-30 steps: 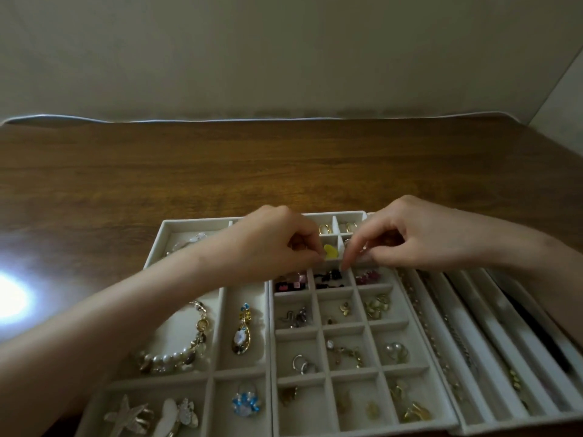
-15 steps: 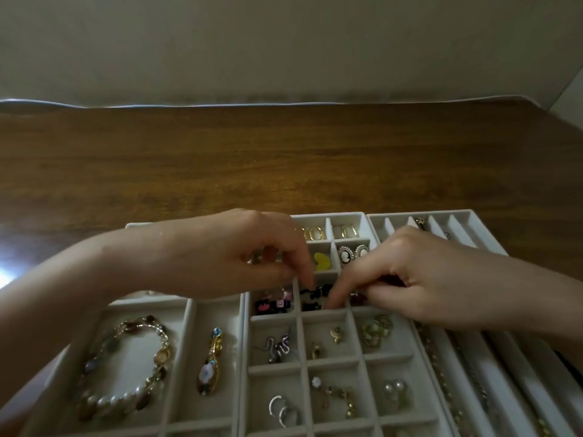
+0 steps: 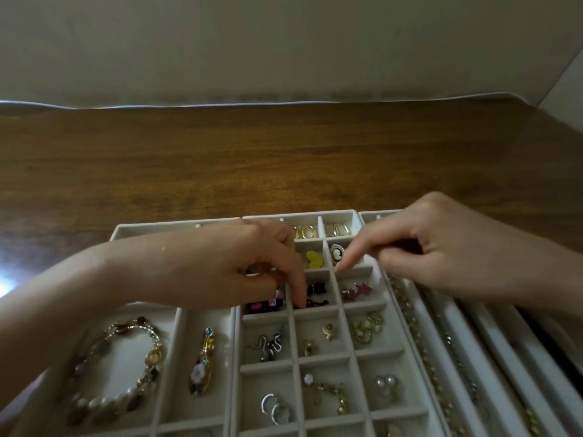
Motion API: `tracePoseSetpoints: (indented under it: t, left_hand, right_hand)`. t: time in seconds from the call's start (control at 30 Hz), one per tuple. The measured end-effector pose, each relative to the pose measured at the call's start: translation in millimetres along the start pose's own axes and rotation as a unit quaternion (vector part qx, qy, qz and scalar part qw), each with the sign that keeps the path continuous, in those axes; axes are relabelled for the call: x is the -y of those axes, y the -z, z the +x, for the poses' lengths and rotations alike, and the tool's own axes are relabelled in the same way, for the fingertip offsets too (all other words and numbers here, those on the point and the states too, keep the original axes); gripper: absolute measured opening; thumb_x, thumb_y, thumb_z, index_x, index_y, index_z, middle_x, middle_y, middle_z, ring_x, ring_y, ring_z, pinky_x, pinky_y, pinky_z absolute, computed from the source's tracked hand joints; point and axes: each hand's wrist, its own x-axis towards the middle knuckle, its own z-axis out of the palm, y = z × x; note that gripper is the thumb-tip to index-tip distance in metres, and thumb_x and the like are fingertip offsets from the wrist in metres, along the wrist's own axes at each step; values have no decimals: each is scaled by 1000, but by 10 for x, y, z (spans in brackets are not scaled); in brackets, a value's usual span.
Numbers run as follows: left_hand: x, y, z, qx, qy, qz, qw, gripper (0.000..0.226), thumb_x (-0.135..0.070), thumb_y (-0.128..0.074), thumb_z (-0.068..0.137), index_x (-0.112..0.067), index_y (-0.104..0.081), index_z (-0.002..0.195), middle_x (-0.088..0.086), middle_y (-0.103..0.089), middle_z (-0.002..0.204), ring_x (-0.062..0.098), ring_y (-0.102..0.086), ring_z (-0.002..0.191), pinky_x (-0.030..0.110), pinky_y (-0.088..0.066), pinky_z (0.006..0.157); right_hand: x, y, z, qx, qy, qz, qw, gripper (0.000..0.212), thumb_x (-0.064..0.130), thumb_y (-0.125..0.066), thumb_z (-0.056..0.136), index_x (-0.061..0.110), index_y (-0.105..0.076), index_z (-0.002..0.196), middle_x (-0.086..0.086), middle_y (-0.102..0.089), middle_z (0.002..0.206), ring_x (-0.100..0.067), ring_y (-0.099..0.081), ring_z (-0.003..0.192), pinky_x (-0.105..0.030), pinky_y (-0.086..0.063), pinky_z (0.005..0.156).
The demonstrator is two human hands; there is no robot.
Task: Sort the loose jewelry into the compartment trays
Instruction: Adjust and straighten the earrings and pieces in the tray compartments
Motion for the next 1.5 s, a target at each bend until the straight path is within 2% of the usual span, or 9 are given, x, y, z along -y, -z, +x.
tracePoseSetpoints:
  t: [0.2,0.33,0.47,0.57,0.87,1.03,1.2,1.37,1.5]
  left_hand:
    - [-42,-10,-6,-8,18,-2,1000,38,-36,-42,73,-19,-71,90,-11,-56,80,-1,-47,66,15,-36,66]
    - [-45,39,-15,10,-1,-32,999,37,-47,-42,76,-28,-70,91,-16,-53,81,-3,-53,71,11,-38,67]
    - [-62,87,-5,1,-25,-41,999,25,-46,-46,80,-36,-65,92,-15,-55,88,7,-56,78,12,-42,63]
    - [-94,69,6,-35,-26,-39,998,23,-48,-49,79,-34,-64,88,-15,-57,85,7,-54,73,9,-39,60]
    - [-340,6,154,-62,11,-4,998,17,-47,-64,73,-32,-66,80,-13,-54,70,7,-51,70,17,-42,60]
    - [-449,-120,323,-36,55,79,995,14,-42,-67,77,-31,-67,86,-15,-51,73,5,-48,68,24,-45,66]
    - [-478,-160,370,-29,84,114,989,10,-41,-64,81,-32,-65,86,-16,-52,74,-1,-45,64,10,-33,57]
    - [-546,-158,379,-28,96,138,985,3,-36,-61,84,-34,-59,83,-15,-56,82,4,-49,73,23,-47,70]
    - [-607,-153,395,-29,113,174,978,11,-37,-57,86,-36,-48,79,-13,-51,81,9,-48,74,24,-44,68]
  right_hand:
    - [-63,63,-3,16,-18,-49,999,22,21,-60,85,39,-72,88,4,-58,59,-11,-48,49,-18,-35,47]
    - [-53,31,24,6,-26,-100,995,6,36,-68,78,36,-72,82,18,-56,61,-7,-52,58,-22,-36,51]
    - [-15,-8,33,0,-43,-153,987,9,43,-71,74,35,-68,77,38,-52,69,7,-52,68,-19,-30,53]
    - [15,-46,24,-8,-42,-188,981,11,45,-70,76,36,-64,78,14,-53,57,11,-50,69,-15,-25,51]
    - [81,-97,-16,-38,-27,-241,969,18,38,-64,85,36,-50,74,17,-42,61,5,-39,57,-14,-23,52]
    - [48,-85,-10,-42,-24,-225,973,10,36,-67,83,34,-59,78,14,-46,59,1,-44,55,-16,-24,51]
    - [-25,62,0,-67,-44,-115,990,16,30,-72,79,35,-60,70,10,-49,56,1,-49,56,-19,-34,53]
    - [-108,88,24,-112,-33,-84,990,7,33,-70,79,31,-64,75,9,-51,56,-3,-48,53,-20,-38,54]
    - [-111,77,24,-120,-28,-85,989,5,33,-69,81,29,-66,79,8,-53,59,-4,-46,54,-20,-38,55]
